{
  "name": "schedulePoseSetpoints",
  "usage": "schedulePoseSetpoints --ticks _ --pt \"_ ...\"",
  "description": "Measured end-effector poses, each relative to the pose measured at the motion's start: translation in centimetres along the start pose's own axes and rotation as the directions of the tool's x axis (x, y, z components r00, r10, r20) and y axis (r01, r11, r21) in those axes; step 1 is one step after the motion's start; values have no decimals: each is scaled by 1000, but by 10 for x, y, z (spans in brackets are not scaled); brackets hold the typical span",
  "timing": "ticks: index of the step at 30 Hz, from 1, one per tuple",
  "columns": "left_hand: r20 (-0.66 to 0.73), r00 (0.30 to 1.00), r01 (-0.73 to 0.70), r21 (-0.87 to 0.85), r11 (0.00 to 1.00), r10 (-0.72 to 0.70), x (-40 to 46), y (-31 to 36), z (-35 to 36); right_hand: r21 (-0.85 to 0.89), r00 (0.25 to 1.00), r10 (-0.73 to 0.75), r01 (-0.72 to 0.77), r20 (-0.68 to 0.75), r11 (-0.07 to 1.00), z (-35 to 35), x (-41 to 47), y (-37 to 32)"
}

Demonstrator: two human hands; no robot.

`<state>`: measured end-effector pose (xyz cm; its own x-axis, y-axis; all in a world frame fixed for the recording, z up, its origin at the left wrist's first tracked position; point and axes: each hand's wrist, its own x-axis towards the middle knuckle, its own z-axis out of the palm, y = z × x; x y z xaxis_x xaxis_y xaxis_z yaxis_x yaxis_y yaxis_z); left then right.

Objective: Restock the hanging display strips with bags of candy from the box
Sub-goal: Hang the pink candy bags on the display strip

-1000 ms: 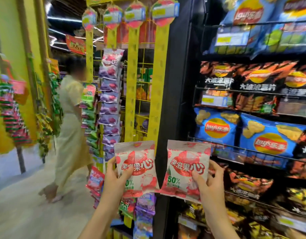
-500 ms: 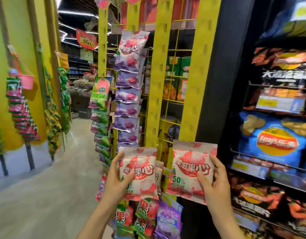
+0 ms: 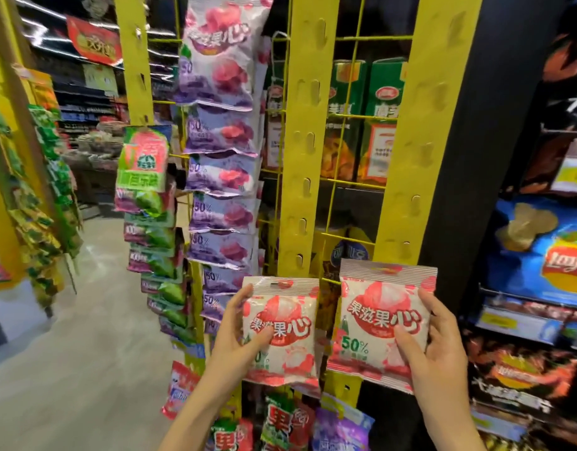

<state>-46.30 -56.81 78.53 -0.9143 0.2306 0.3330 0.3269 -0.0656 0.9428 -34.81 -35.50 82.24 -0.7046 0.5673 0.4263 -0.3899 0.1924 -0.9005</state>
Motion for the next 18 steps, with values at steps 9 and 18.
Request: schedulePoseSetpoints --ticks 9,18 --pt "220 976 -12 11 1000 10 36 -13 5 -150 981 -54 26 -186 988 16 -21 -4" --pt "247 968 -66 69 995 47 39 -20 7 -228 962 -112 54 -251 972 34 -38 -8"
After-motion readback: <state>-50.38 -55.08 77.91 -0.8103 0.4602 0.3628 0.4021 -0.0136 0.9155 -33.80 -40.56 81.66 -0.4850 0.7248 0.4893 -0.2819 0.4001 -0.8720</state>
